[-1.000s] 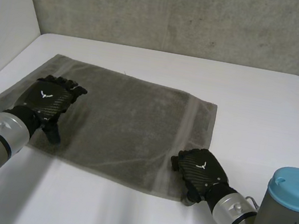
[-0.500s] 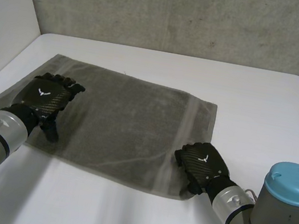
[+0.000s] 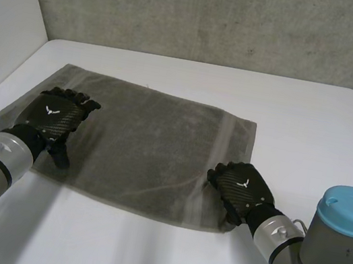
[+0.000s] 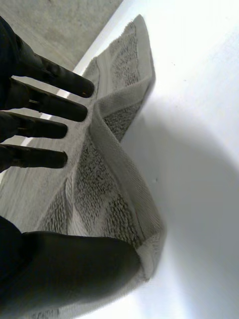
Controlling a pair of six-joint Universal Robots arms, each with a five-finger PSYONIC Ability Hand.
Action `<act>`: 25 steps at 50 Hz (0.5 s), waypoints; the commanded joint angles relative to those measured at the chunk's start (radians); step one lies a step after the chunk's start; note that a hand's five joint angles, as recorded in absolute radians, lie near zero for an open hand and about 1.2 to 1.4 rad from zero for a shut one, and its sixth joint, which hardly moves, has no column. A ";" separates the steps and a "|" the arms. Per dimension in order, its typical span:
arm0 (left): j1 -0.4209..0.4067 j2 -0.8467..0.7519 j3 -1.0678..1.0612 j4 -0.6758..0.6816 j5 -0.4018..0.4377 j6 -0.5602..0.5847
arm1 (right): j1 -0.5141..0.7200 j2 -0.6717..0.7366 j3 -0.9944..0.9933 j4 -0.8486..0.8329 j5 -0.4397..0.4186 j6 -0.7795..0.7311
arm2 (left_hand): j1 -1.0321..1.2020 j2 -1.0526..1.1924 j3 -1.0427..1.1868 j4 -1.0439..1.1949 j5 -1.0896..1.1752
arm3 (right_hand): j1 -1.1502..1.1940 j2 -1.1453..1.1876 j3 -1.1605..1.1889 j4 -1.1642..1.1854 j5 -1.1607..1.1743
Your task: Fold the laundry
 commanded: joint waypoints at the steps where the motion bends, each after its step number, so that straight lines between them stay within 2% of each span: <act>1: 0.000 0.000 -0.005 0.008 0.001 0.000 | -0.011 -0.038 0.024 0.092 -0.014 -0.030 | 0.006 0.010 0.011 0.011 -0.023 | -0.108 -0.108 -0.108 -0.108 -0.079; 25: -0.002 0.000 -0.006 0.008 0.001 0.000 | -0.005 0.014 0.021 0.038 -0.023 -0.060 | 0.006 0.010 0.011 0.011 -0.023 | -0.005 -0.005 -0.006 -0.005 0.024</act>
